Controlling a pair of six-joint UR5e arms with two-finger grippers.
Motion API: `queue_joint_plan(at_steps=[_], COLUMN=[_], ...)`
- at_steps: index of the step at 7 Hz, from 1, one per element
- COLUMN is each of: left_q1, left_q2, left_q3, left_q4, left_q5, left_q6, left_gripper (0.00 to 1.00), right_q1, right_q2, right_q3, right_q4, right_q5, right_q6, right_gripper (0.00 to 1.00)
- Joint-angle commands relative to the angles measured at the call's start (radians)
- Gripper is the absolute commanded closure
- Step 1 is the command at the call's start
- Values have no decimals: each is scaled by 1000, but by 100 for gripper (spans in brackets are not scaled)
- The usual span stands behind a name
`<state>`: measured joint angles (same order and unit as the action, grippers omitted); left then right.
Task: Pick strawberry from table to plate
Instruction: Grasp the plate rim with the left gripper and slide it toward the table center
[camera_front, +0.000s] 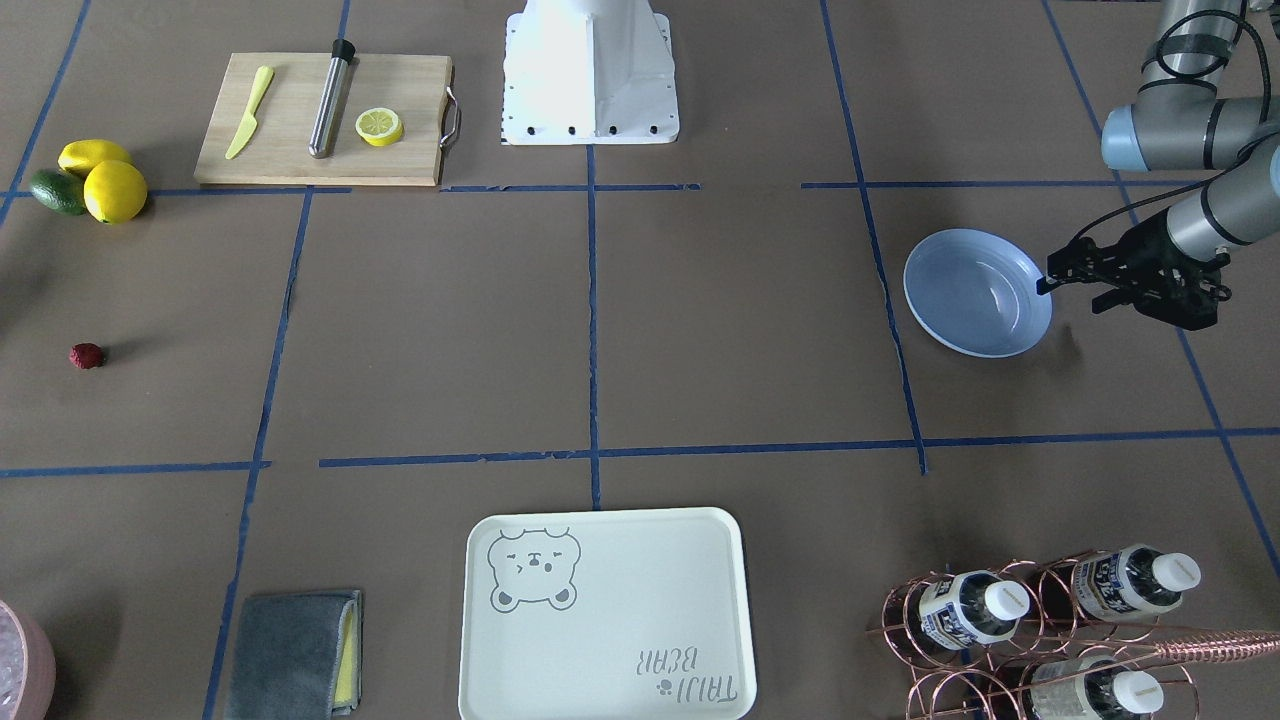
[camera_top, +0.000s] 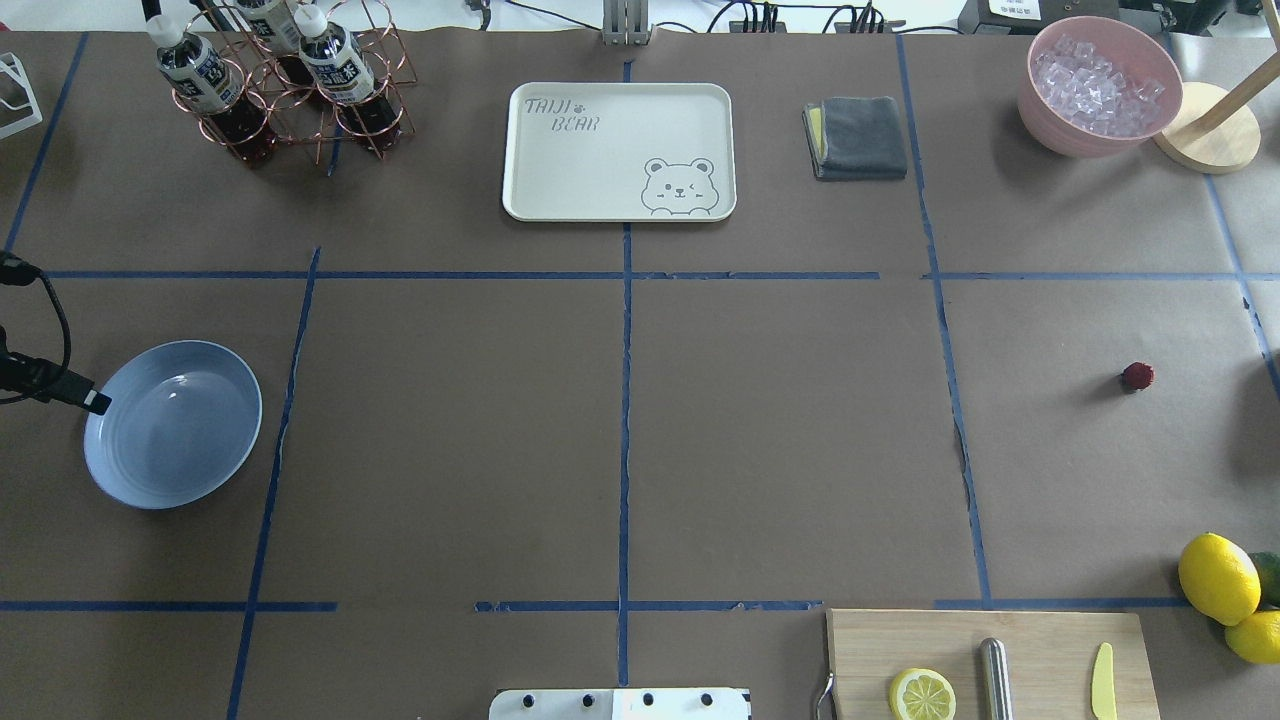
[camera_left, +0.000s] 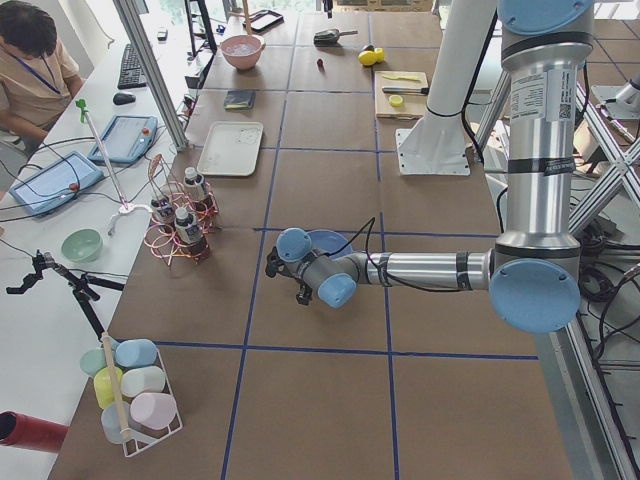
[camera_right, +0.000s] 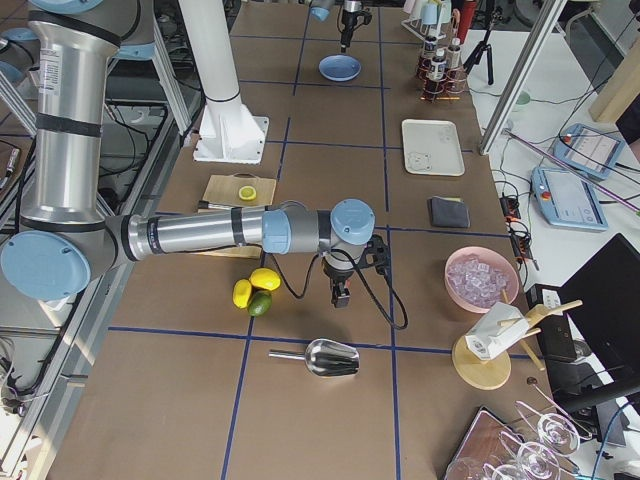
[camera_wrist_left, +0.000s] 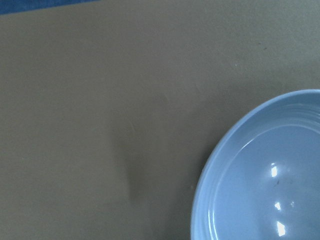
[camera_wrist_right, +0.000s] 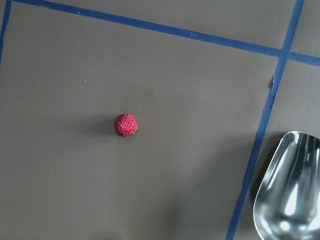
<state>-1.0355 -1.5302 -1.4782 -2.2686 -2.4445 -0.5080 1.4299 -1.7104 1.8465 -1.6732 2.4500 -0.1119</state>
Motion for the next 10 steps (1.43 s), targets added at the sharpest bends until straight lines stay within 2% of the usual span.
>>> queue_joint_plan(at_steps=[1,2,4,5,6,7,9,10], left_q1=[14,14,14,14,14,15,177,284], left_q2=[-15,-15,-18,-16,-24,-95,-291,-403], left_q3=[9,7,-16,-68,-161,-192,-189,-177], left_q4=[-3,-3,-2,-2,-3,-5,-28,-16], left_q5=[2,2,1,-7,-10,-11,22,138], left_q6=[-1,-3,-9,-65,-184,-327,-642,-793], left_gripper=[89,100,100,100,100,100,100,100], right_q1=[-2,-2,-5,-5,-5,-6,-9,-9], right_q2=[0,0,1,5,6,6,6,6], right_q3=[-1,-1,-1,0,2,3,5,7], right_q4=[1,1,1,1,3,3,3,3], right_q5=[0,0,0,0,0,1,21,21], right_q6=[0,0,0,0,1,1,1,1], right_gripper=[0,0,0,0,0,0,0,0])
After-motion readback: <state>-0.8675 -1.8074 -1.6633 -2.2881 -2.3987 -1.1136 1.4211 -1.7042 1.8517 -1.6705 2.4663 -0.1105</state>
